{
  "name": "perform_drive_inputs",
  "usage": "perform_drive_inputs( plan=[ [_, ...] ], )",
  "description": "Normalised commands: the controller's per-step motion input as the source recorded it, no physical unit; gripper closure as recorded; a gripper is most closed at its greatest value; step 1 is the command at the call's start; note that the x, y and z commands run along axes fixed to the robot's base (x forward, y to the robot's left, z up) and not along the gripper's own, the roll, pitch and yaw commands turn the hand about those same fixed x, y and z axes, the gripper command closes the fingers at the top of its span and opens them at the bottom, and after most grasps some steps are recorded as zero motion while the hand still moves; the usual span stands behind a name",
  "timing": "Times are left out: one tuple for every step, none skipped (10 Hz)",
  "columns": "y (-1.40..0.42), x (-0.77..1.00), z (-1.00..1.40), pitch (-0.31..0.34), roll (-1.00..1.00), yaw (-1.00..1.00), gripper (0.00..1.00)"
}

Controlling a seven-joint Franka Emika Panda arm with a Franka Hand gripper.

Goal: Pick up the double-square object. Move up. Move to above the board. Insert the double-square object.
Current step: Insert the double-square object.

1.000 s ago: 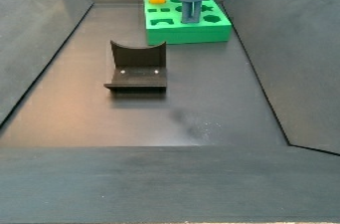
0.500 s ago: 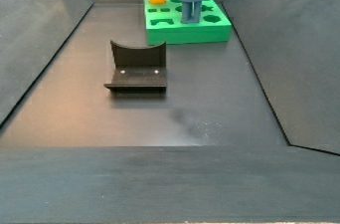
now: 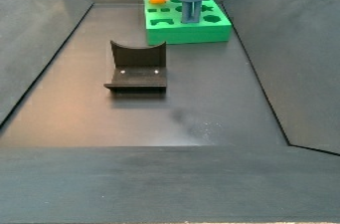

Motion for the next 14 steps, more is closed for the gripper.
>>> perform_drive_inputs(
  plan=[
    [-0.06, 0.00, -0.41, -0.131, 0.09, 0.03, 1.00],
    [-0.02, 0.00, -0.37, -0.131, 0.05, 0.08, 1.00],
    [0.00, 0.04, -0.40, -0.116, 0.05, 0.11, 1.00],
    [0.00, 0.01, -0.42, -0.107, 0.08, 0.13, 1.00],
    [0.00, 0.00, -0.44, -0.114, 0.08, 0.15, 1.00],
    [0.00, 0.00, -0.47, -0.126, 0.08, 0.17, 1.00],
    [0.00, 0.00, -0.49, -0.134, 0.09, 0.17, 1.00],
    [0.00, 0.07, -0.48, -0.120, 0.10, 0.15, 1.00],
    [0.00, 0.35, -0.43, -0.056, 0.08, 0.08, 1.00],
    [0.00, 0.38, -0.42, -0.036, 0.08, 0.08, 1.00],
    [-0.01, 0.36, -0.39, -0.023, 0.08, 0.06, 1.00],
    [-0.01, 0.03, -0.54, -0.063, 0.16, 0.12, 1.00],
    [-0.01, -0.17, -0.67, -0.033, 0.35, 0.17, 1.00],
    [-0.01, -0.31, -0.67, -0.033, 0.35, 0.19, 1.00]
  ],
)
